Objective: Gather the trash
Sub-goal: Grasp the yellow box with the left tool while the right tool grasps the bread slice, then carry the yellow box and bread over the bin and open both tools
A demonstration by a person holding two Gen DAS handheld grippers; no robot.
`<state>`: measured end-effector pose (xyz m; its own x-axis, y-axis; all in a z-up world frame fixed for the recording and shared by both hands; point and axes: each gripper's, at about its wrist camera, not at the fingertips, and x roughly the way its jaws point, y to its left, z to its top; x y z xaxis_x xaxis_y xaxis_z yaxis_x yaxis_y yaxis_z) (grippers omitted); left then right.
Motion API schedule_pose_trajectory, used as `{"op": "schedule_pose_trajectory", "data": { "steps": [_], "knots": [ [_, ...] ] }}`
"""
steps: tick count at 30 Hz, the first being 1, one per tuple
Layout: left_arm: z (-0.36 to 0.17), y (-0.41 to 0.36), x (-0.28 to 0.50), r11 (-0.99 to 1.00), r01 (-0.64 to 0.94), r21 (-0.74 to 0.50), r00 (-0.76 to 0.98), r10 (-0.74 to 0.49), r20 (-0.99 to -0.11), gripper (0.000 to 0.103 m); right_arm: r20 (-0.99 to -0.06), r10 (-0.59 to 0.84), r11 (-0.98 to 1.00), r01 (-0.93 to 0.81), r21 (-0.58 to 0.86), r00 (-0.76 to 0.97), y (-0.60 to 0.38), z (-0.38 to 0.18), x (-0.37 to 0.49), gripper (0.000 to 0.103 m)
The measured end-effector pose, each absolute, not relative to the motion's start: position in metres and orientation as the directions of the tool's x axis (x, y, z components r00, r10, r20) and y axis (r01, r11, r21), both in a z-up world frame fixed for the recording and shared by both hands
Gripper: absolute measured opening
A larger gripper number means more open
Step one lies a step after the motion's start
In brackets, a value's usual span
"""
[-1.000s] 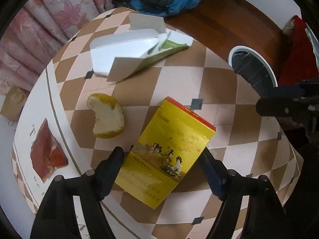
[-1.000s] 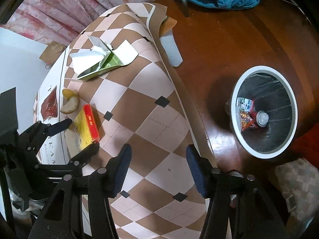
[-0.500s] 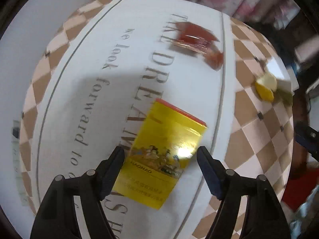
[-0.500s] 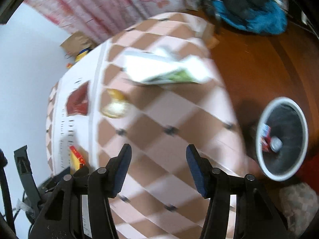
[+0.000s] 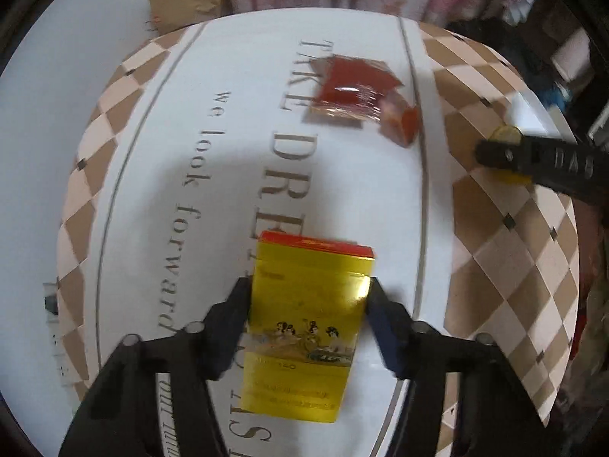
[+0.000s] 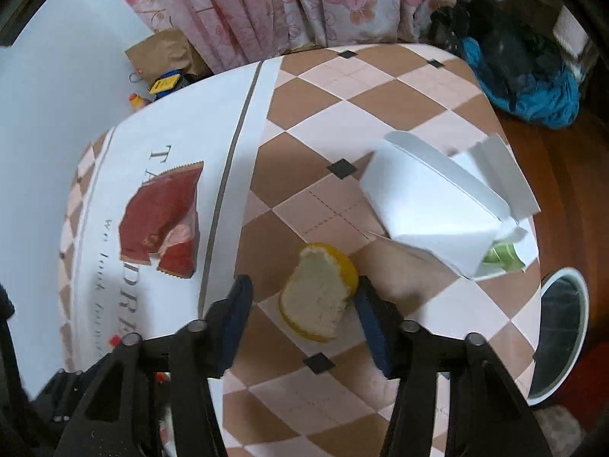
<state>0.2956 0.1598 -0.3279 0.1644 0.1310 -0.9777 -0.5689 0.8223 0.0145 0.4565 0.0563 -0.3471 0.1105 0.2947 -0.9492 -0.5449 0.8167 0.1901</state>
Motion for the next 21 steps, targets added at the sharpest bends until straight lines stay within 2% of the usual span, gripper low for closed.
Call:
{"op": "schedule_pose_trajectory", "data": {
  "steps": [2,9,15,21],
  "knots": [
    [-0.326,0.162,0.289,0.818,-0.575,0.028,0.169,0.153,-0.974,0.055,-0.952,0.264,0.815,-0.565,0.133,0.156,0.06,-0.347,0.451,0.039],
    [-0.323,0.16,0.275,0.806,-0.591,0.023,0.185,0.163,-0.969,0.054,-0.945,0.245,0.787,-0.613,0.064,0.216,0.063,-0.344,0.44,0.033],
    [-0.31,0.155,0.272,0.799,-0.6,0.029,0.204,0.189,-0.961,0.054,-0.933,0.293,0.767,-0.634,0.1,0.207,0.051,-0.327,0.422,0.031],
    [-0.27,0.139,0.256,0.794,-0.605,0.058,0.262,0.267,-0.927,0.054,-0.906,0.349,0.746,-0.657,0.113,0.24,0.031,-0.297,0.387,0.031]
  ]
}}
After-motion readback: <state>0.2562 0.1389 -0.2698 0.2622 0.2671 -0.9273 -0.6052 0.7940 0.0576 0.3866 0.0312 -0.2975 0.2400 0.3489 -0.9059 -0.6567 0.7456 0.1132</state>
